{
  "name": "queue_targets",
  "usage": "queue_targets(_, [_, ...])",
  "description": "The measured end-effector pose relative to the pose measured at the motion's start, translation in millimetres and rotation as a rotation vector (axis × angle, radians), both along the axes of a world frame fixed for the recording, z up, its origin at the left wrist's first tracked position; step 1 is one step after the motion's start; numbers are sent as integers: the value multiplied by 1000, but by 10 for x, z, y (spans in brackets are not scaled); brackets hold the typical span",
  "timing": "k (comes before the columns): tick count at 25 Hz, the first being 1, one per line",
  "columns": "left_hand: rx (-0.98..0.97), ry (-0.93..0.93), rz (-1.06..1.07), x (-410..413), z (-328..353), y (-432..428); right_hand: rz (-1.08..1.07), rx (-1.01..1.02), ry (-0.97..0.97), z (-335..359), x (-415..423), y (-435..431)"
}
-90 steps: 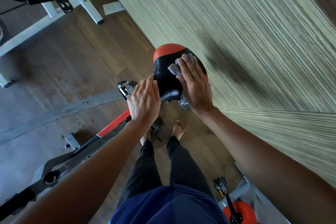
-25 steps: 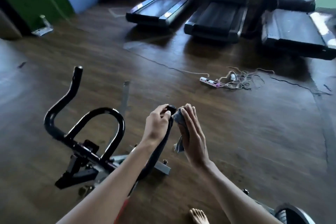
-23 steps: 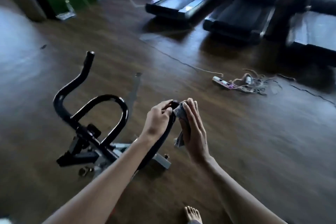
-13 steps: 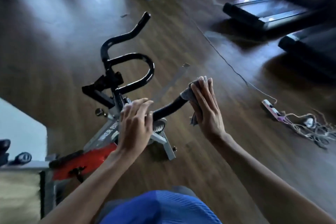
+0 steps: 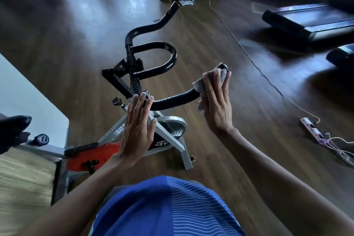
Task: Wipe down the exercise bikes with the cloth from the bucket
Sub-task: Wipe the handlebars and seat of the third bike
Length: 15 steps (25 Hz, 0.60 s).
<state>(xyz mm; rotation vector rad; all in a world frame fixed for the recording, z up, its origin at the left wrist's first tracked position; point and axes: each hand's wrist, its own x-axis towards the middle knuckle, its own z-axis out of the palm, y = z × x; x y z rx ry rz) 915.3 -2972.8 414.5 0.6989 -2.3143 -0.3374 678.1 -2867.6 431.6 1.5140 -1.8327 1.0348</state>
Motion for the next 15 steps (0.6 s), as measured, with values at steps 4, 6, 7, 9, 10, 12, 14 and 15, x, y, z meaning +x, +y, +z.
queue_targets(4, [-34,7,-22,12,-30,-55,-2,-29,-54,-121,179,-45])
queue_targets(6, [-54,-1,-28,29,-36,-86,0,-30,-65,-156,264,-68])
queue_targets(7, [-65,-4,-35,39,-40,-103,1,-29,-65,-171,300,-73])
queue_targets(9, [-85,3,-54,63,-57,-138,-6,-27,-73,-201,374,-87])
queue_targets(10, [-93,12,-65,73,-69,-158,-9,-23,-81,-220,416,-94])
queue_targets(12, [-102,33,-80,103,-84,-206,-13,-19,-92,-263,516,-113])
queue_targets(14, [-103,44,-95,130,-89,-262,-25,-15,-113,-297,613,-134])
queue_targets(15, [-105,46,-110,138,-87,-285,-35,-10,-130,-310,658,-140])
